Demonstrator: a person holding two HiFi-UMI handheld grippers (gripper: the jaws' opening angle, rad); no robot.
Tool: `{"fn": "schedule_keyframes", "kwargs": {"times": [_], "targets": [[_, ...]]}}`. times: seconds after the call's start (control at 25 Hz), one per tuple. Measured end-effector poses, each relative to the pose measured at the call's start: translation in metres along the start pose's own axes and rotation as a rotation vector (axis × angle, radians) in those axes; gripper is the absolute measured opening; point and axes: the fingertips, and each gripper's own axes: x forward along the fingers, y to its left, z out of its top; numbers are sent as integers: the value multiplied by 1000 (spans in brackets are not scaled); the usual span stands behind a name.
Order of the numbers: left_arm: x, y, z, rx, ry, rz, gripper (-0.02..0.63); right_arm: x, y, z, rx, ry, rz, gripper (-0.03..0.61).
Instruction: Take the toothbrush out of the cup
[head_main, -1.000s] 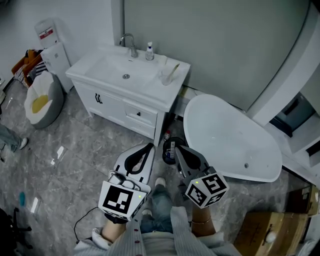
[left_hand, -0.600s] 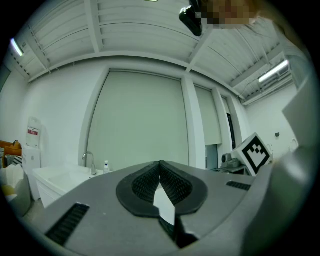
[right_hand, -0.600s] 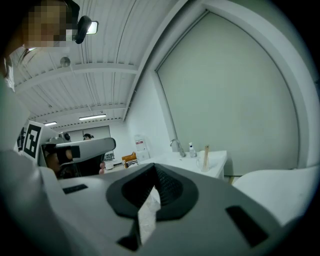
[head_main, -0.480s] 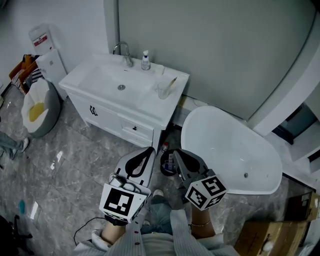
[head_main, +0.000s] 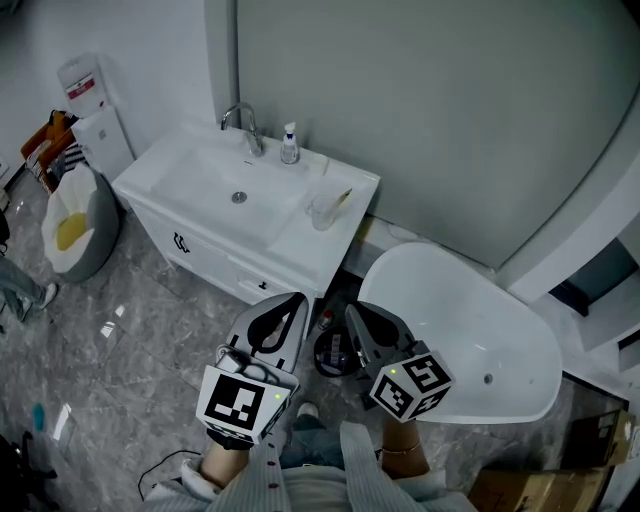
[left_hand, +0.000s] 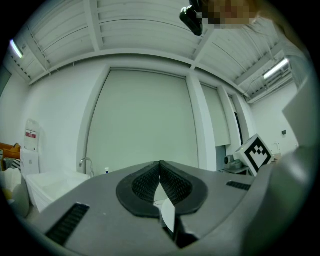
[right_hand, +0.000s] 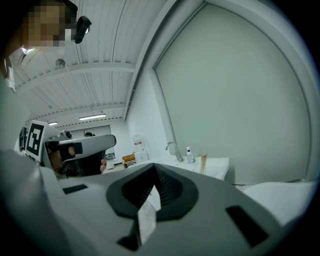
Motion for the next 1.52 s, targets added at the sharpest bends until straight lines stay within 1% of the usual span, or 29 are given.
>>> {"fn": "schedule_keyframes", "kwargs": {"times": [0.24,0.44,0.6,0.8,1.12,1.4,1.52], "targets": [[30,13,-4,-14,1,30,17,26,-31,9,-3,2,30,11],[45,29,-14,-31,12,52,17,40,-48,8,7,10,34,11],[65,42,-18,-32,12,51,17,58,-62,5,12,26,38,11],[95,69,-22,-30,9,35,17,94,-78,6,22,36,29,11],[148,131,-26,-36,35,-7,17,163,-106,18,37,39,-13,11],[190,178,-26,-41,56,-74,17,221,-121,31,53,41,-54,11],[204,196,-27,-32,48,-103,17,241,-124,36,55,39,-73,11]]}}
